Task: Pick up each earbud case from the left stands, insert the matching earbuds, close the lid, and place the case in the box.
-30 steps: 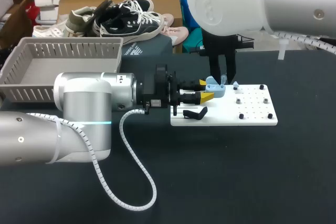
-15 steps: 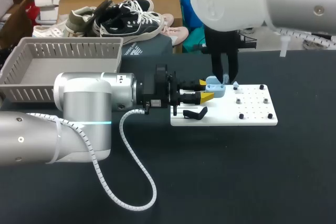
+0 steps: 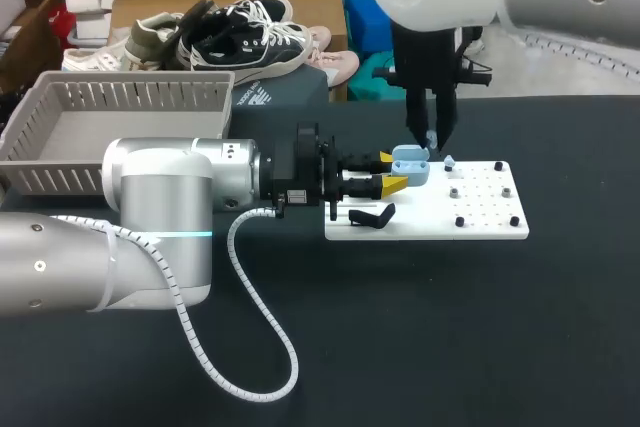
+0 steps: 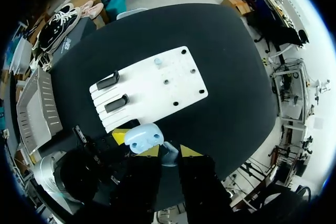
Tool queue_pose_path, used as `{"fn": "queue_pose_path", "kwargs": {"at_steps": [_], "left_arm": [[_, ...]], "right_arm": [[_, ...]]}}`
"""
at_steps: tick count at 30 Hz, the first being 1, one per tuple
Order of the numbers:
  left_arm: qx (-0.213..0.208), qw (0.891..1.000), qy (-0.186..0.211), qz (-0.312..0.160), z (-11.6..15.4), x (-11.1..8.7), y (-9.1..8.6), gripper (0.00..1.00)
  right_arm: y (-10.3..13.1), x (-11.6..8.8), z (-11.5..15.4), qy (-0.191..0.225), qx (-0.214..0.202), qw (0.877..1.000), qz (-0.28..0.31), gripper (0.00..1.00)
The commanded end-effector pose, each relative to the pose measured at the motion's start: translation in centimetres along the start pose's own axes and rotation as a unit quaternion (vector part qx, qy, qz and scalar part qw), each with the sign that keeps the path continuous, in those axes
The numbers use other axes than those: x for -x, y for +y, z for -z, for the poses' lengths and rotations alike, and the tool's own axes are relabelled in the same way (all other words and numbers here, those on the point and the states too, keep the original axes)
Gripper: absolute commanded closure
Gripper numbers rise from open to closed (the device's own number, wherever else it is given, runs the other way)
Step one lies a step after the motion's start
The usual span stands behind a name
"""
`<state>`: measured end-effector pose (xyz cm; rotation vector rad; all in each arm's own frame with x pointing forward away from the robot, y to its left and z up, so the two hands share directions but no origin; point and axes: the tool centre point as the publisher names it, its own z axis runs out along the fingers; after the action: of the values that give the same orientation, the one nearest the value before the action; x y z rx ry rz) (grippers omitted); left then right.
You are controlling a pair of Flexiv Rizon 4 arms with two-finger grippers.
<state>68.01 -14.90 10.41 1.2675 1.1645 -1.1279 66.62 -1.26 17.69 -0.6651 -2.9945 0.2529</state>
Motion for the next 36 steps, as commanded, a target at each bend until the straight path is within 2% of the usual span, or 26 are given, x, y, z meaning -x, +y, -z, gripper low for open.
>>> {"fn": "queue_pose_path", "kwargs": {"at_steps": [1,6,26,36], "left_arm": [[0.003,1.0,0.0,-0.001,0.0,0.0,-0.1,1.0],[0.003,1.0,0.0,-0.001,0.0,0.0,-0.1,1.0],[0.003,1.0,0.0,-0.001,0.0,0.0,-0.1,1.0],[0.003,1.0,0.0,-0.001,0.0,0.0,-0.1,1.0]], "right_arm": [[-0.1,-1.0,-0.4,-0.015,-0.009,1.0,0.002,1.0],[0.2,-1.2,-1.1,-0.023,-0.016,1.0,-0.002,1.0],[0.6,-1.1,-1.2,-0.038,-0.008,0.999,-0.005,1.0],[1.0,-1.2,-1.8,-0.034,-0.012,0.999,-0.003,1.0]]}}
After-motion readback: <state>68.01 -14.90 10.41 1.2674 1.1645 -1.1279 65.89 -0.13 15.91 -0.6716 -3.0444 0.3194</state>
